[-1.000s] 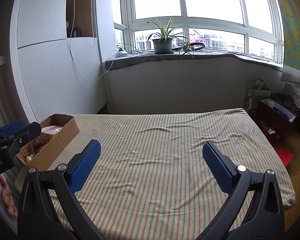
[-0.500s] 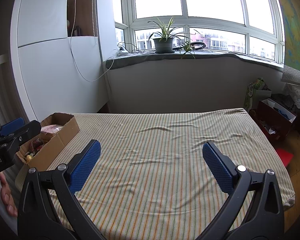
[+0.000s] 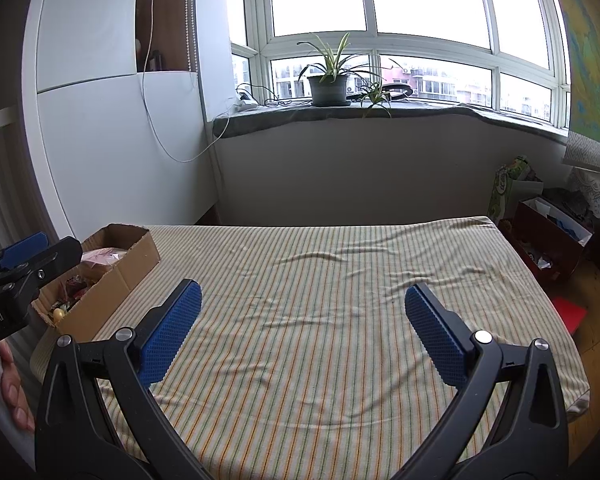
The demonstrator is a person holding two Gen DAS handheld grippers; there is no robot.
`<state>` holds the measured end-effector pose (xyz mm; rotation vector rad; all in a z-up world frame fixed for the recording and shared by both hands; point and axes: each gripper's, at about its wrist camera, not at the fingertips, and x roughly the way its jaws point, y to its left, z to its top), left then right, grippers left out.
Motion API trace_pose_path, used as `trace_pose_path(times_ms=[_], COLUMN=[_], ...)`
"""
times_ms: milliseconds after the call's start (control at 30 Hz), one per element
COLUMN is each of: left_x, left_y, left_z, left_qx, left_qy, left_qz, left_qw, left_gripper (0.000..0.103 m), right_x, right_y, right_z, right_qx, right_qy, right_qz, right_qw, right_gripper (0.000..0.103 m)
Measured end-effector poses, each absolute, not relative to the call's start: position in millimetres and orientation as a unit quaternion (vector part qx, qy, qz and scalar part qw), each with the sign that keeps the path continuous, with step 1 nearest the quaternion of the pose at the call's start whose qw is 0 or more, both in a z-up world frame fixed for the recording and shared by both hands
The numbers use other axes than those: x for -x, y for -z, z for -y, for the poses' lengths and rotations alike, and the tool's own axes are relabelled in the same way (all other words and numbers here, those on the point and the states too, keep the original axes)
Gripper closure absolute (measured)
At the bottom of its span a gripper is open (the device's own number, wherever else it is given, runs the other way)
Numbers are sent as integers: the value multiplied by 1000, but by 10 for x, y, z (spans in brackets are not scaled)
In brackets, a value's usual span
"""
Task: Organize snacks
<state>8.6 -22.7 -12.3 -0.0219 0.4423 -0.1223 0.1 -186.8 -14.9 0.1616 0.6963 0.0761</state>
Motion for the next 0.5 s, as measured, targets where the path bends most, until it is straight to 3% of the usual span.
trace_pose_path(times_ms=[67, 133, 500], left_x=[-91, -103, -91], left_y=[121, 131, 115], left_z=[234, 244, 248], left_qx=[9, 5, 10], left_qy=[60, 57, 60], left_qz=[-220, -230, -233], left_qw=[974, 971, 971], left_gripper=[17, 0, 0], right_x=[2, 6, 4], right_y=[154, 158, 160], right_z=[1863, 1860, 1866], right_qx=[-78, -78, -77], right_qy=[-38, -39, -41], right_qz=[-342, -342, -343], right_qw=[936, 936, 935], right_gripper=[0, 0, 0])
